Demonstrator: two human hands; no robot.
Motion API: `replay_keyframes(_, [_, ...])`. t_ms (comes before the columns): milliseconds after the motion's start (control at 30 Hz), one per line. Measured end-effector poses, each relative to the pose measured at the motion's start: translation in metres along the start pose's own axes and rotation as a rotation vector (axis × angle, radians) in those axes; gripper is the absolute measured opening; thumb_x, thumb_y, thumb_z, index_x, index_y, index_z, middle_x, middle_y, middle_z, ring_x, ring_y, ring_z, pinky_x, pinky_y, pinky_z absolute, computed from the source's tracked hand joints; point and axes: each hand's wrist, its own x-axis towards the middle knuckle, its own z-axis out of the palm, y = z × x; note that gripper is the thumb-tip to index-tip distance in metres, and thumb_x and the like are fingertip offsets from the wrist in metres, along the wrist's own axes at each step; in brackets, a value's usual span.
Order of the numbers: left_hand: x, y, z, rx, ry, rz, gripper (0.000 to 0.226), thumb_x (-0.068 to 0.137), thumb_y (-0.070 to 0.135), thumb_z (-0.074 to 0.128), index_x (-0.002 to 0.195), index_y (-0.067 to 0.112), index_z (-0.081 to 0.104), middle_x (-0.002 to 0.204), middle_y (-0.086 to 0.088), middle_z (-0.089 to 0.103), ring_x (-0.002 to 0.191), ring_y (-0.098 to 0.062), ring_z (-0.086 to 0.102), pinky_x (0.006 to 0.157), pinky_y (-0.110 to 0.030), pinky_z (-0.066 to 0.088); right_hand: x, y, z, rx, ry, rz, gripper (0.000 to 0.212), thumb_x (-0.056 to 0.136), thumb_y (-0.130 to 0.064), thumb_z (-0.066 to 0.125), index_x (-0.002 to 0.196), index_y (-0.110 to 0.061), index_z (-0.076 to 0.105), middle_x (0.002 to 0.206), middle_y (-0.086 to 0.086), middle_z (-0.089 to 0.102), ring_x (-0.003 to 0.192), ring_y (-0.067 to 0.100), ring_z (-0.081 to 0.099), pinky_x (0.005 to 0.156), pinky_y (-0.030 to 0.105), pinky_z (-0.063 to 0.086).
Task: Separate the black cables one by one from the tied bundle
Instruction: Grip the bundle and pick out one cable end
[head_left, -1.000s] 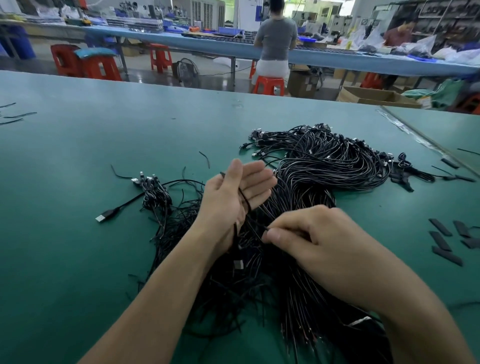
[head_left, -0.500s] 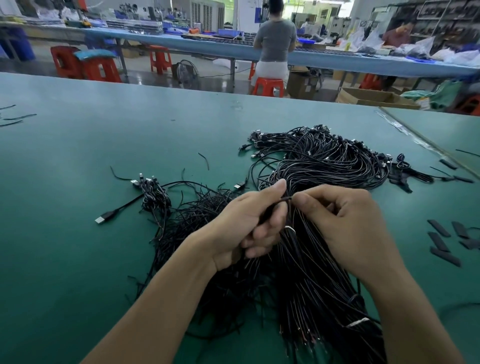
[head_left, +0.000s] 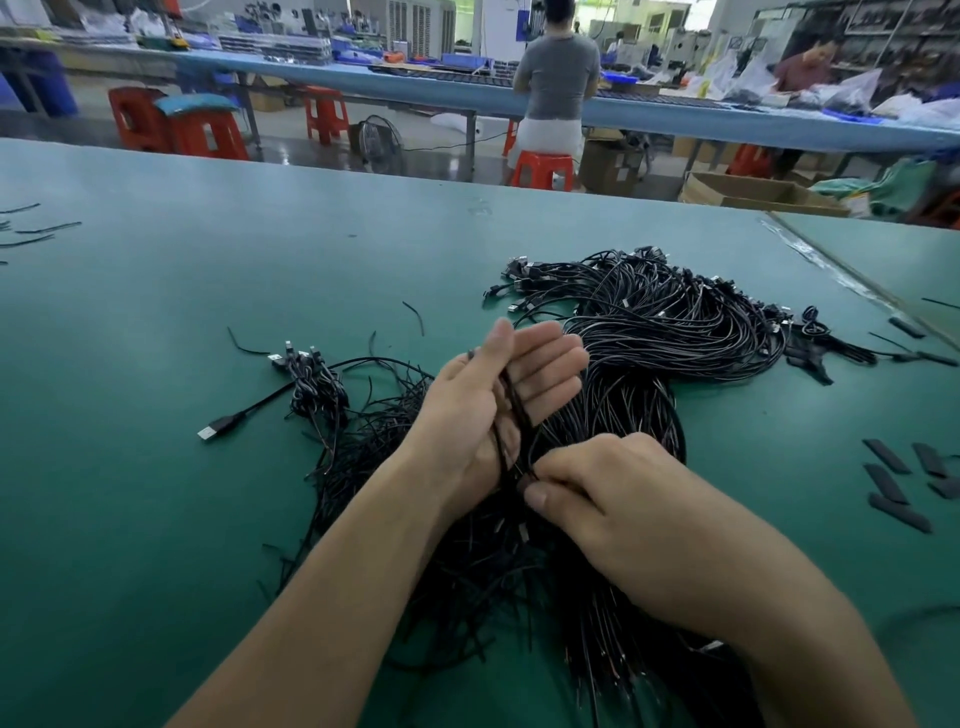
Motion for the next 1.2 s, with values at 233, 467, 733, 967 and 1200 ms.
replay_keyframes(233, [-0.017, -0.007, 0.006, 0.798, -0.185, 0.010, 0.054, 0.108, 0.033, 0.037, 0.071, 0.016, 0.073, 0.064, -0.001, 0.072, 0.057, -0.007, 0.067, 0.054, -0.015, 0.050, -0.007, 0.012, -0.025, -0.020, 0.243, -0.075, 0.024, 0.086, -0.053, 0.058, 0.075, -0.032, 0.066, 0.067, -0.012, 0.061, 0.069, 0.004, 0.058, 0.066, 0.035, 0.048])
replay_keyframes(467, [-0.021, -0.007, 0.006, 0.858, -0.345, -0.251, 0.071, 0.097, 0.068, 0.025, 0.051, 0.023, 0.054, 0.045, 0.007, 0.044, 0.037, -0.007, 0.040, 0.039, -0.017, 0.038, 0.002, 0.040, -0.024, 0.265, 0.430, -0.118, 0.022, 0.067, -0.051, 0.076, 0.068, -0.030, 0.069, 0.078, -0.012, 0.066, 0.074, 0.007, 0.065, 0.068, 0.017, 0.046])
replay_keyframes(733, [-0.020, 0.001, 0.002, 0.517, -0.470, -0.432, 0.058, 0.093, 0.062, 0.044, 0.049, 0.026, 0.047, 0.044, 0.003, 0.047, 0.032, -0.005, 0.037, 0.037, -0.019, 0.043, 0.008, 0.047, -0.015, 0.925, 0.148, -0.155, 0.014, 0.078, -0.025, 0.073, 0.078, -0.014, 0.065, 0.079, 0.017, 0.069, 0.069, 0.022, 0.069, 0.066, 0.033, 0.060])
replay_keyframes(967, [-0.014, -0.018, 0.005, 0.638, -0.166, -0.115, 0.062, 0.101, 0.044, 0.050, 0.043, 0.022, 0.048, 0.050, -0.001, 0.057, 0.036, -0.009, 0.044, 0.039, -0.018, 0.040, 0.013, 0.050, -0.011, 0.729, 0.232, -0.152, 0.018, 0.091, -0.016, 0.068, 0.076, -0.019, 0.057, 0.070, 0.011, 0.072, 0.066, 0.017, 0.067, 0.058, 0.029, 0.054])
replay_keyframes(1200, [-0.015, -0.029, 0.009, 0.881, -0.062, 0.028, 0.063, 0.091, 0.073, 0.034, 0.086, 0.015, 0.059, 0.073, -0.001, 0.067, 0.064, -0.017, 0.068, 0.061, -0.039, 0.056, 0.016, 0.049, -0.005, 0.496, 0.457, -0.059, 0.015, 0.088, -0.025, 0.071, 0.079, -0.026, 0.059, 0.069, -0.001, 0.069, 0.058, 0.019, 0.063, 0.062, 0.053, 0.055])
